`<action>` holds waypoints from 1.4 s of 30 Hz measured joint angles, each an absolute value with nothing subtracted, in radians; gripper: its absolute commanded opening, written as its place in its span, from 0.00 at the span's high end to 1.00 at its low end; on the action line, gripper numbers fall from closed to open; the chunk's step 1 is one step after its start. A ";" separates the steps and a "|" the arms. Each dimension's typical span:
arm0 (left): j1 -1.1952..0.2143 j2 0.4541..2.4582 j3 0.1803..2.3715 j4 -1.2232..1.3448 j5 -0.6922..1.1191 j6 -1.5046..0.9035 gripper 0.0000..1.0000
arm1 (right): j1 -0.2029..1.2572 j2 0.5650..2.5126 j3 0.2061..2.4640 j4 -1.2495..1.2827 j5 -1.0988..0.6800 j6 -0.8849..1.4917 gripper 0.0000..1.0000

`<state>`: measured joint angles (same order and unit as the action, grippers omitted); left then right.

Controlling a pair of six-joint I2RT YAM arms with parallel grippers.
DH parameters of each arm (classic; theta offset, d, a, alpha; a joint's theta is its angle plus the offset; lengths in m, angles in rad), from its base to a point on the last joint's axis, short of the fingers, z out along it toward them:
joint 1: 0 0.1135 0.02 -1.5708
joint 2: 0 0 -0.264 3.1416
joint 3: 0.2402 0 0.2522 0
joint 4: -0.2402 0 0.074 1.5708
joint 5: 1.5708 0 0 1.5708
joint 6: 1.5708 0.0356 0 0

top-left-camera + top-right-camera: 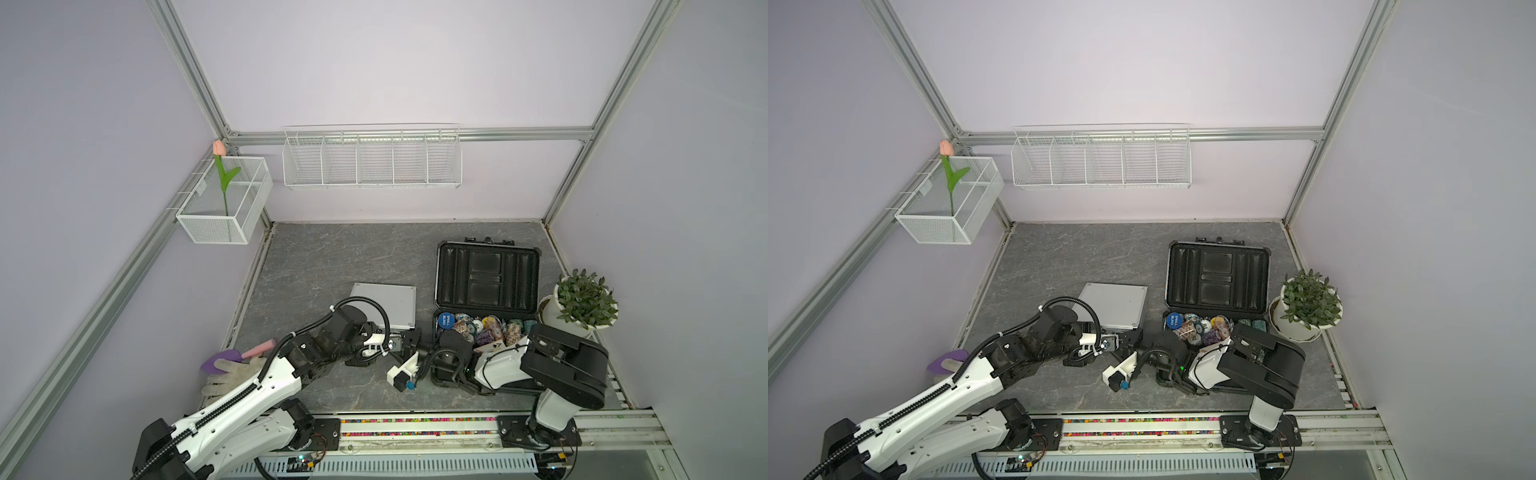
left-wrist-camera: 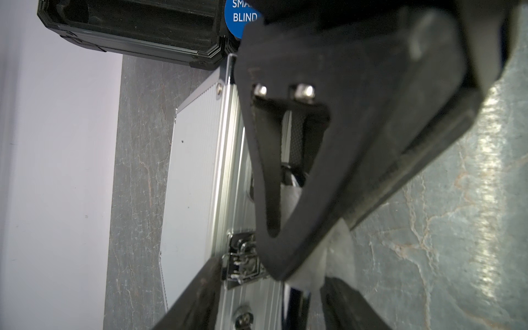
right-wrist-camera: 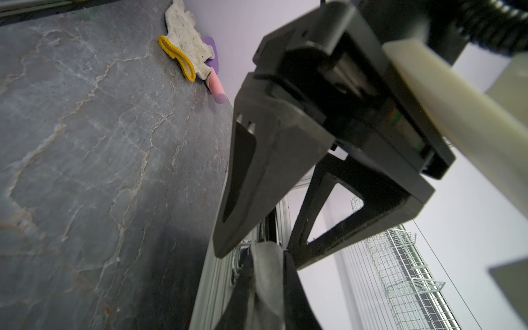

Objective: Open the poker set cases
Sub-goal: Open the fastener on the poker set case.

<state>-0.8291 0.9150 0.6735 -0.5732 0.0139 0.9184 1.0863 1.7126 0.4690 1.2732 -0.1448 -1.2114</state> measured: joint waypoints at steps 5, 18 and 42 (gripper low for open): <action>-0.829 0.916 0.673 -0.573 0.008 0.921 0.50 | 1.091 1.713 0.469 1.268 -0.138 -1.219 0.93; -0.829 0.908 0.667 -0.573 0.000 0.923 0.55 | 1.098 1.713 0.469 1.261 -0.127 -1.227 0.93; -0.829 0.879 0.657 -0.582 0.001 0.949 0.61 | 1.102 1.713 0.469 1.262 -0.120 -1.226 0.93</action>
